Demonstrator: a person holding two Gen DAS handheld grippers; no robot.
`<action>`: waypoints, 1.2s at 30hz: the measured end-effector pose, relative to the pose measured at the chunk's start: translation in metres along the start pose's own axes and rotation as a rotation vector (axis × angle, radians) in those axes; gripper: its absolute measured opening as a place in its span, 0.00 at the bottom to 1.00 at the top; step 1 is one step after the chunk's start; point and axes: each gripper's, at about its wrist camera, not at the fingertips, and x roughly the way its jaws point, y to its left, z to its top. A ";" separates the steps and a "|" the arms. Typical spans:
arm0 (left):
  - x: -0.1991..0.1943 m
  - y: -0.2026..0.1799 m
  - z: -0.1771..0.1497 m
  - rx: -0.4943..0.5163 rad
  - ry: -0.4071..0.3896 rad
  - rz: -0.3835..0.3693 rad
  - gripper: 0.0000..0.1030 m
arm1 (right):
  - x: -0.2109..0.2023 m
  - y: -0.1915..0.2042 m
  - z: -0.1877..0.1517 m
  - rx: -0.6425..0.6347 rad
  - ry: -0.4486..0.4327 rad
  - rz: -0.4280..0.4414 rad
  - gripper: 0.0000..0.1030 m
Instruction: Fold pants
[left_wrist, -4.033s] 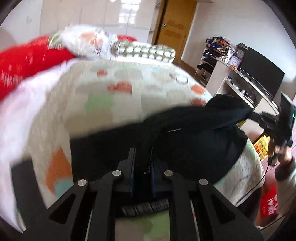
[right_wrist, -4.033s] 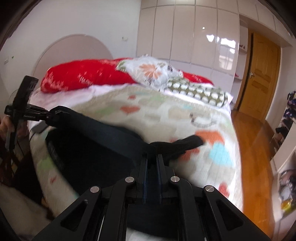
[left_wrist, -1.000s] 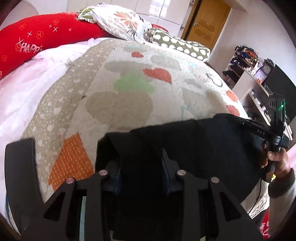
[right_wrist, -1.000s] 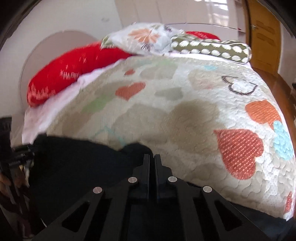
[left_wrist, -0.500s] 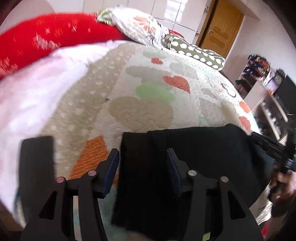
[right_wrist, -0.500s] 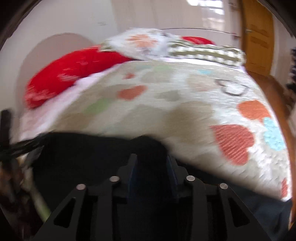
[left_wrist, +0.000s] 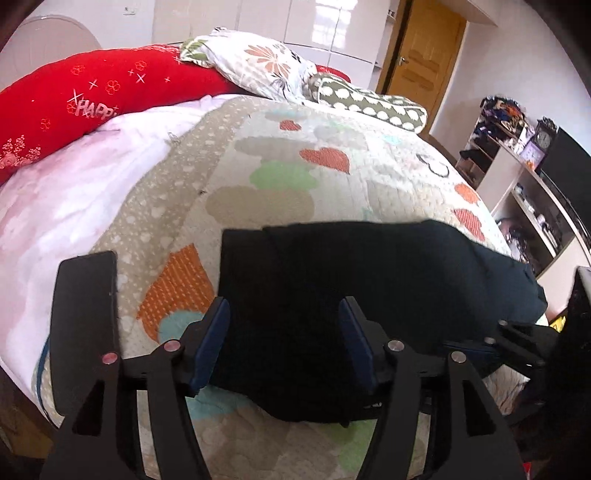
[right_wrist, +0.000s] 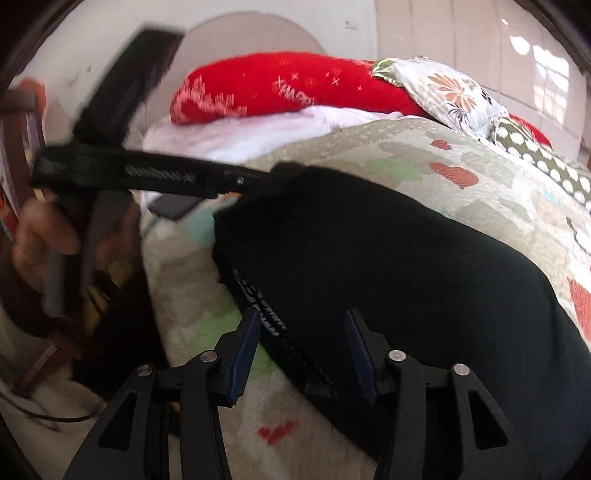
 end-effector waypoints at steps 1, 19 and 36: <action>-0.001 -0.002 -0.001 0.003 -0.001 -0.001 0.59 | 0.003 -0.001 0.002 0.011 0.010 -0.005 0.18; 0.005 -0.012 -0.016 0.014 0.004 0.044 0.64 | -0.027 -0.023 -0.001 0.185 -0.013 0.083 0.38; 0.035 -0.020 0.005 0.015 -0.009 0.106 0.64 | -0.058 -0.159 -0.019 0.417 -0.115 -0.249 0.59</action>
